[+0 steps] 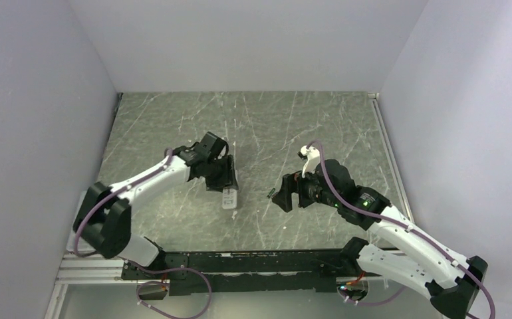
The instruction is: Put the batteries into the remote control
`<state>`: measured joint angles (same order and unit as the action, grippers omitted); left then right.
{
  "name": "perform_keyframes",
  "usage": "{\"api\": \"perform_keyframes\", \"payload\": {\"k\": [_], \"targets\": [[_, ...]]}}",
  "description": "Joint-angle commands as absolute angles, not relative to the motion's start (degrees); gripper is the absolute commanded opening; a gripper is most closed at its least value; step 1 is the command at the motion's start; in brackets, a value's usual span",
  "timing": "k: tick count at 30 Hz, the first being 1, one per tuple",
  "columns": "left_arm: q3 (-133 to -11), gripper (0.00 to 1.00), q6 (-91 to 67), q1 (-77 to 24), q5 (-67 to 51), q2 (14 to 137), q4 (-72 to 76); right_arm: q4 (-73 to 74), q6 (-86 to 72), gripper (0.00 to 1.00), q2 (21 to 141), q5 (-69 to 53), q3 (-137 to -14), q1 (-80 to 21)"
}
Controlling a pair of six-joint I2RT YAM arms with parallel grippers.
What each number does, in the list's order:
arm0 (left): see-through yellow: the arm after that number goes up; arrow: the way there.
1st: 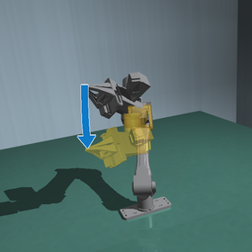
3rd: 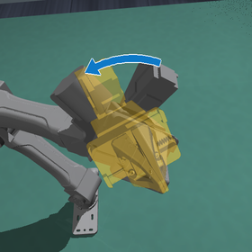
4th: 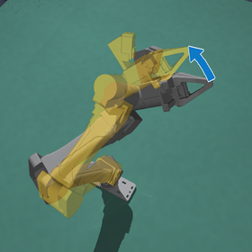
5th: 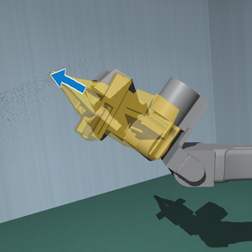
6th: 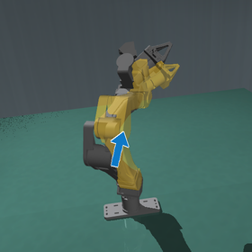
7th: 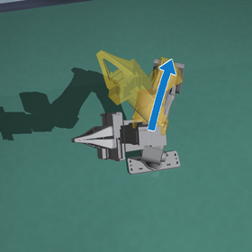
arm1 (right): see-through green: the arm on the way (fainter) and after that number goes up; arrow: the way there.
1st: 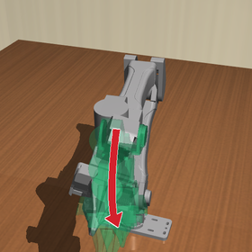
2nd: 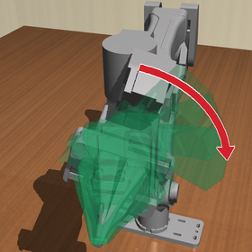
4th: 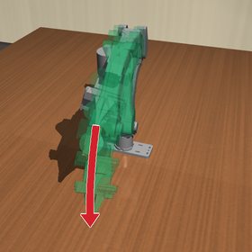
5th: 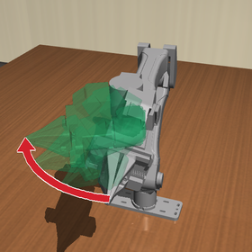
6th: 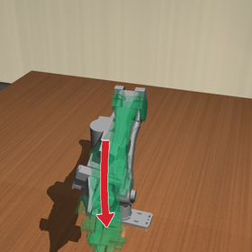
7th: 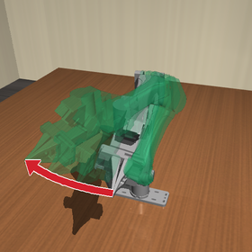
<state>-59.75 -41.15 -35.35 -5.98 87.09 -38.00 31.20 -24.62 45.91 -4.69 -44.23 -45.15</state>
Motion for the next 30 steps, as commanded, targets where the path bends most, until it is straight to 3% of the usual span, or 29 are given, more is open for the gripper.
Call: {"api": "perform_keyframes", "payload": {"k": [1, 9, 14, 30], "targets": [[-56.97, 0.00, -44.65, -35.57, -16.46, 79.82, -28.52, 25.18, -29.19, 0.92, 46.09, -10.24, -43.48, -46.00], [-53.85, 0.00, -50.60, -35.53, -20.09, 72.55, -22.80, 17.52, -35.35, 0.91, 49.37, -6.42, -44.40, -54.34], [-52.74, 0.00, -53.58, -35.51, -20.64, 68.14, -20.02, 16.03, -38.88, 0.89, 52.14, 4.07, -45.93, -59.28], [-49.66, 0.00, -59.51, -35.50, -19.43, 59.97, -13.80, 17.86, -38.73, 0.81, 61.67, 13.29, -57.91, -63.65]]}}
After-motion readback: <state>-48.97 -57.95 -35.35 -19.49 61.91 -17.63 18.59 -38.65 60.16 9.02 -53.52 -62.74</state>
